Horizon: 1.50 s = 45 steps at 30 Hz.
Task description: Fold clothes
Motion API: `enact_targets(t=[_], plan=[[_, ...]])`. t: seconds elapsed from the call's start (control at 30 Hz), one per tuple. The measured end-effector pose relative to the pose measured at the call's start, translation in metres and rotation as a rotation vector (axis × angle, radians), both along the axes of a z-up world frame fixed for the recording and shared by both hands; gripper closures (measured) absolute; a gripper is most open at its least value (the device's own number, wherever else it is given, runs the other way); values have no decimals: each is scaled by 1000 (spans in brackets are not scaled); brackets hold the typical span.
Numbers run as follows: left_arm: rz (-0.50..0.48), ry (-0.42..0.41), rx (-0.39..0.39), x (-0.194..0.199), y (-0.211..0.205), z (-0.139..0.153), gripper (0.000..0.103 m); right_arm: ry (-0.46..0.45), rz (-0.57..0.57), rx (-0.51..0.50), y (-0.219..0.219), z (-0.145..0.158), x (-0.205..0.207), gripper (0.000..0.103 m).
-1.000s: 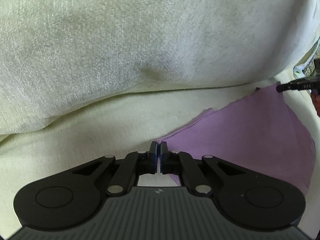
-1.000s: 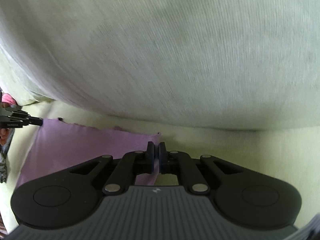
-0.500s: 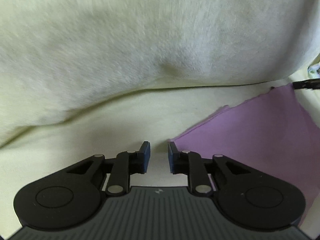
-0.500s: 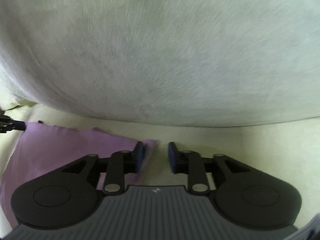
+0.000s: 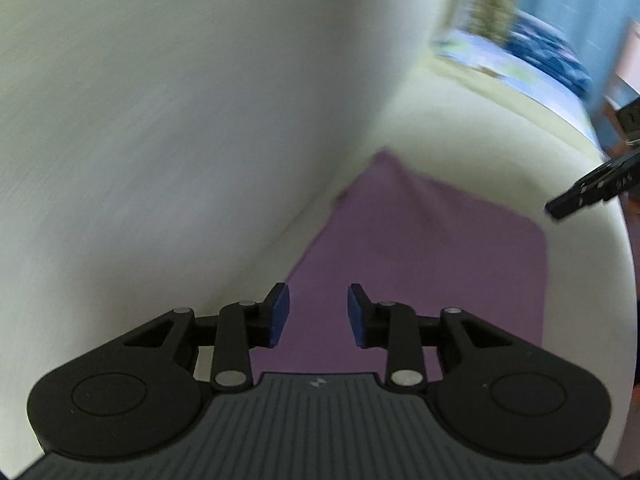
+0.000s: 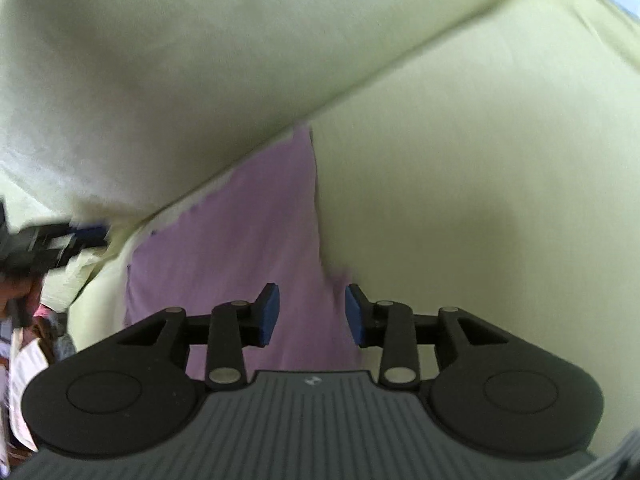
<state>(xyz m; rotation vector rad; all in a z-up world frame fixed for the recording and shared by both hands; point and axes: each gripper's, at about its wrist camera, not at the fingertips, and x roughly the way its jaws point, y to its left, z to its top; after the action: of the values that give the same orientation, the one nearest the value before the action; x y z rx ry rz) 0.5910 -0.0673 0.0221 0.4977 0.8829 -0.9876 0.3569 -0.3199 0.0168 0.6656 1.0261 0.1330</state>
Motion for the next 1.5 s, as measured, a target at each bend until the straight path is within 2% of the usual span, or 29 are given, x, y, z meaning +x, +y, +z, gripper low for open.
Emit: enact_targets(t=[0.17,0.3,0.37,0.47,0.53,0.57,0.67,0.83,1.13,1.2,1.3,1.43,1.5], plan=[[-209,-56,47,9,-73,-9,65,1,-72,39,9,-16,-26,71],[-299,-118,164,4,-112,-24,66,-16,-130,63,11,-26,-37,70],[-337,-149,256,6,-132,-37,73,-28,-140,69,15,-28,-40,69],[-398,-164,338,2,-148,-53,71,-43,-146,76,17,-30,-44,67],[-405,-165,355,2,-151,-54,70,-50,-150,77,17,-31,-46,65],[-407,-166,364,3,-152,-55,64,-52,-152,77,17,-31,-47,64],[-402,-163,392,4,-153,-51,61,-56,-161,89,16,-32,-53,63],[-422,-134,452,3,-156,-48,61,-60,-136,97,21,-29,-56,62],[-505,-43,627,2,-176,-44,65,-107,-127,89,21,-14,-50,60],[-530,-16,665,2,-179,-43,67,-112,-126,89,21,-14,-51,60],[-551,23,699,2,-182,-42,77,-118,-129,92,20,-15,-53,59],[-593,51,735,-4,-180,-38,85,-124,-126,96,18,-17,-55,59],[-622,54,732,-9,-175,-34,99,-121,-125,97,18,-19,-54,58]])
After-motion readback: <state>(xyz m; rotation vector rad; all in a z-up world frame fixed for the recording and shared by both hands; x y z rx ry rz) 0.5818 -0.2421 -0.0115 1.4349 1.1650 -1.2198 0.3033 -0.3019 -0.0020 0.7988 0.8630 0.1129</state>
